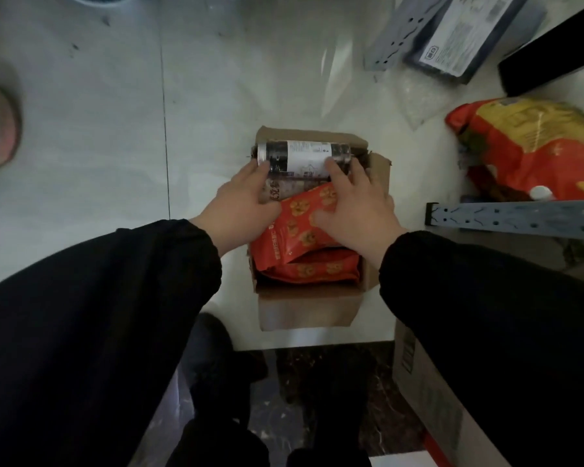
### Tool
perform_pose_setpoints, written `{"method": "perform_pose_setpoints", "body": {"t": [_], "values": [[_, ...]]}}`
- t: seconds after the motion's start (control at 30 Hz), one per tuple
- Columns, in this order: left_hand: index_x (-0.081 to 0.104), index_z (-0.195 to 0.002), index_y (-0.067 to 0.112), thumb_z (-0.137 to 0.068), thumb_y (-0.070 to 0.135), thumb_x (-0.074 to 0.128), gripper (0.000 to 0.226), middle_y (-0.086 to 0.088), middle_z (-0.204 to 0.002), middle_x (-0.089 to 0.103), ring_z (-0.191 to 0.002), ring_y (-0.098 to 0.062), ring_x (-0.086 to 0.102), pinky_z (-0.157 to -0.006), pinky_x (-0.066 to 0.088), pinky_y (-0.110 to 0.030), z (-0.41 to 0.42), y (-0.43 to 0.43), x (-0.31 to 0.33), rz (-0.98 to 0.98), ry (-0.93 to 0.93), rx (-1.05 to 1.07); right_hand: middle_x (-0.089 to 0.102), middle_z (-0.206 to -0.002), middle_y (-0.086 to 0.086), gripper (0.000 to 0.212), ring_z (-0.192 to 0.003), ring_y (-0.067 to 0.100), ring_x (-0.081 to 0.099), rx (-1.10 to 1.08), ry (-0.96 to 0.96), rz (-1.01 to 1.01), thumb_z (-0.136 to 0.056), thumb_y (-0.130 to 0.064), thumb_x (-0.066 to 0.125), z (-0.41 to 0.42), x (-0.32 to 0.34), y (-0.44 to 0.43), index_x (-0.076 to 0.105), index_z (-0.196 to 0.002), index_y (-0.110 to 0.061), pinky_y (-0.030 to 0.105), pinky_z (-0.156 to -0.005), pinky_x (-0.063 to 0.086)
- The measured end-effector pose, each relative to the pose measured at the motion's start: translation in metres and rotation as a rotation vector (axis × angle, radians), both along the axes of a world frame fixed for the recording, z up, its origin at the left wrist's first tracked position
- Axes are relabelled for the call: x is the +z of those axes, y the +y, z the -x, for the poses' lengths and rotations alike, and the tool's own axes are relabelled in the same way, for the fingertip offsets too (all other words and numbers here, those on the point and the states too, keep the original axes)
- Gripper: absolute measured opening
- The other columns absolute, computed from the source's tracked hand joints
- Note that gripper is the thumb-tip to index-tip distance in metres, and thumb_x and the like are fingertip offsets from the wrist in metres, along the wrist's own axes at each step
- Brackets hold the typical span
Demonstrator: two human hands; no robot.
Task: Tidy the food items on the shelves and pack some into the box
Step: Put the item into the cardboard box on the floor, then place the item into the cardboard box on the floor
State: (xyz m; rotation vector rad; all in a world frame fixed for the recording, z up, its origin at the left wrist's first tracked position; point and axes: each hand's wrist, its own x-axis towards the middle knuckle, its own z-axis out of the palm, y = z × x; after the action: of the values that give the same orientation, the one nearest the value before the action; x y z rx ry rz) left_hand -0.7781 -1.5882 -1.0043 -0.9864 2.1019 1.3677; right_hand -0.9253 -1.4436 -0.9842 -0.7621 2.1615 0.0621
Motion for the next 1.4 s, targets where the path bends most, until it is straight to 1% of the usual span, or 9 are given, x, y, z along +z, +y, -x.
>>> {"method": "perform_pose_setpoints", "body": {"t": [0.07,0.2,0.37,0.53,0.63,0.83,1.0,1.23,1.4], "values": [[0.009,-0.166,0.027,-0.095,0.046,0.049,0.084,0.001,-0.174,0.008,-0.158,-0.031,0.012,-0.128,0.017,-0.044,-0.003,-0.001,-0.004,0.139,-0.121,-0.152,-0.006,-0.175,0.005,0.090,-0.160,0.036,-0.004,0.068,0.045,-0.014,-0.093,-0.053,0.056,-0.003,0.001,0.002,0.002,-0.165,-0.041,0.061,-0.124,0.012],[-0.002,-0.166,0.031,-0.096,0.056,0.047,0.088,0.001,-0.175,-0.003,-0.159,-0.034,-0.004,-0.127,0.011,-0.058,-0.010,0.001,0.003,0.363,-0.204,-0.362,-0.010,-0.174,0.007,0.093,-0.159,0.037,-0.010,0.171,0.146,-0.013,-0.090,-0.059,0.057,-0.001,0.003,0.000,0.006,-0.165,-0.036,0.062,-0.126,0.006],[-0.013,-0.164,0.026,-0.100,0.059,0.035,0.087,-0.006,-0.174,-0.013,-0.159,-0.035,-0.013,-0.124,-0.004,-0.063,-0.023,0.011,0.031,0.693,-0.078,-0.452,-0.004,-0.174,0.012,0.094,-0.159,0.038,-0.011,0.321,0.293,0.117,-0.090,-0.063,0.051,-0.014,0.022,0.005,0.006,-0.166,-0.032,0.062,-0.126,-0.002],[-0.014,-0.164,0.026,-0.097,0.064,0.021,0.085,-0.008,-0.174,-0.011,-0.159,-0.037,-0.012,-0.121,-0.005,-0.068,-0.037,0.035,0.089,0.789,0.016,-0.503,-0.004,-0.174,0.010,0.095,-0.160,0.035,-0.011,0.444,0.309,0.178,-0.088,-0.058,0.052,-0.040,0.086,0.036,0.004,-0.166,-0.034,0.064,-0.126,-0.002],[-0.011,-0.164,0.026,-0.097,0.065,0.023,0.085,-0.009,-0.174,-0.007,-0.159,-0.037,-0.010,-0.121,-0.004,-0.069,-0.047,0.048,0.156,0.799,0.023,-0.509,-0.012,-0.174,0.008,0.095,-0.159,0.033,-0.018,0.443,0.255,0.136,-0.091,-0.058,0.051,-0.052,0.155,0.057,-0.003,-0.166,-0.036,0.062,-0.126,-0.007],[0.005,-0.167,0.026,-0.096,0.062,0.040,0.087,-0.008,-0.174,0.005,-0.159,-0.040,-0.003,-0.120,0.000,-0.072,-0.064,0.070,0.351,0.828,0.056,-0.460,-0.005,-0.174,0.011,0.096,-0.160,0.034,-0.014,0.375,0.227,0.216,-0.087,-0.050,0.056,-0.072,0.340,0.082,0.005,-0.167,-0.034,0.061,-0.125,-0.006],[-0.003,-0.165,0.031,-0.097,0.061,0.037,0.085,-0.004,-0.175,0.000,-0.159,-0.037,-0.009,-0.122,-0.008,-0.067,-0.070,0.073,0.528,0.875,0.045,-0.300,-0.004,-0.174,0.011,0.090,-0.160,0.034,-0.011,0.335,0.201,0.386,-0.089,-0.043,0.057,-0.087,0.507,0.072,0.011,-0.166,-0.035,0.060,-0.127,-0.002],[-0.007,-0.164,0.035,-0.099,0.061,0.037,0.083,0.000,-0.175,-0.007,-0.159,-0.033,-0.014,-0.124,-0.008,-0.066,-0.074,0.068,0.728,0.994,0.108,-0.251,-0.005,-0.175,0.009,0.087,-0.160,0.031,-0.013,0.319,0.347,0.573,-0.091,-0.045,0.054,-0.091,0.704,0.051,0.010,-0.166,-0.037,0.058,-0.128,-0.002],[0.005,-0.166,0.034,-0.098,0.063,0.033,0.079,-0.002,-0.174,0.010,-0.160,-0.034,0.001,-0.126,0.001,-0.063,-0.068,0.059,0.830,1.049,0.278,-0.228,0.002,-0.175,0.007,0.082,-0.161,0.030,-0.009,0.197,0.501,0.630,-0.092,-0.043,0.054,-0.097,0.802,0.055,0.019,-0.166,-0.034,0.055,-0.128,-0.001]]}}
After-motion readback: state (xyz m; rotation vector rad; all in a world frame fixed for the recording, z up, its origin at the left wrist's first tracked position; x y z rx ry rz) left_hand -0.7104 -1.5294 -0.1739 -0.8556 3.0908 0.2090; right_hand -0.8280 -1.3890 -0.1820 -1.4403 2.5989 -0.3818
